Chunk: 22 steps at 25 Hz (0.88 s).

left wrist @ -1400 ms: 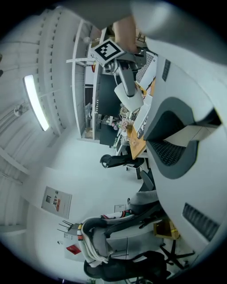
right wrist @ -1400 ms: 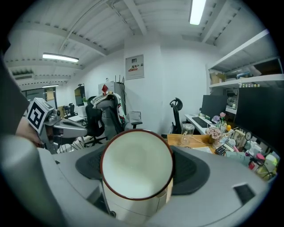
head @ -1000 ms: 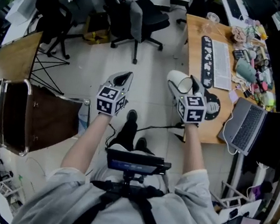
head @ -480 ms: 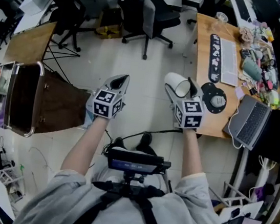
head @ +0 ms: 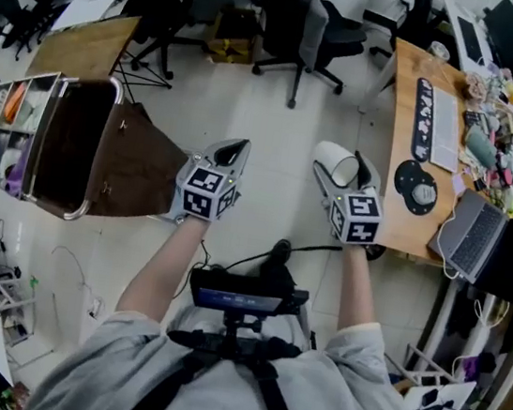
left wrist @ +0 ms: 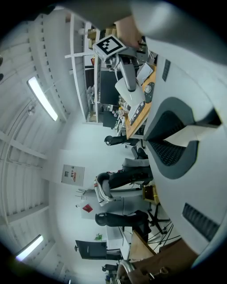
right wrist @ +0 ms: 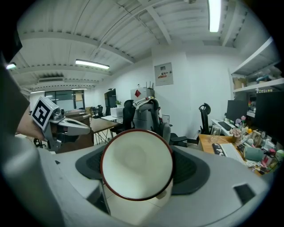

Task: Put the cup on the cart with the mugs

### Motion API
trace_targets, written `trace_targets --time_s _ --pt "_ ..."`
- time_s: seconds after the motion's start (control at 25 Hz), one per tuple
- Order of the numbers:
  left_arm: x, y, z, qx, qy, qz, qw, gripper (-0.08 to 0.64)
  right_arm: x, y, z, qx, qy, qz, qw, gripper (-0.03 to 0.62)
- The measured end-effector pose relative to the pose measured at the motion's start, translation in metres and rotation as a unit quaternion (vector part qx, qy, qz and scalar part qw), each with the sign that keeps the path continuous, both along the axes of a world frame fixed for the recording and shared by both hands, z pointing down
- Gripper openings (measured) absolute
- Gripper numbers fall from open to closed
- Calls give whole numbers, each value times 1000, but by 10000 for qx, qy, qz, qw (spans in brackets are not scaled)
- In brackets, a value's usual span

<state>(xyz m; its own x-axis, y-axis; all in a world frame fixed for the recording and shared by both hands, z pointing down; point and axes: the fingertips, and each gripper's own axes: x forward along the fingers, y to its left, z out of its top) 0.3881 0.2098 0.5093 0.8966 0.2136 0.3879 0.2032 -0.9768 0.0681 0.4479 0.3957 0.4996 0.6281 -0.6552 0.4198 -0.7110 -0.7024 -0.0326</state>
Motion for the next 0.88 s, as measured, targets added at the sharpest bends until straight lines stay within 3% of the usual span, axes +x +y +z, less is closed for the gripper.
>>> trace_targets --time_s 0.28,0.48,0.72,0.88 --pt "-81 -82 -7 -52 126 -697 9975 3 -61 -102 -7 49 65 -811 9967 419" --pt "-153 -143 -10 -47 131 -1349 9908 3 -116 -187 -22 237 109 -1576 9872 419" --pt "-244 -208 -13 21 168 -2104 9775 3 -191 -275 -31 380 141 -2443 9689 419" --pt "-304 -248 -14 44 146 -2781 9604 3 -239 -329 -34 397 90 -3100 9499 419"
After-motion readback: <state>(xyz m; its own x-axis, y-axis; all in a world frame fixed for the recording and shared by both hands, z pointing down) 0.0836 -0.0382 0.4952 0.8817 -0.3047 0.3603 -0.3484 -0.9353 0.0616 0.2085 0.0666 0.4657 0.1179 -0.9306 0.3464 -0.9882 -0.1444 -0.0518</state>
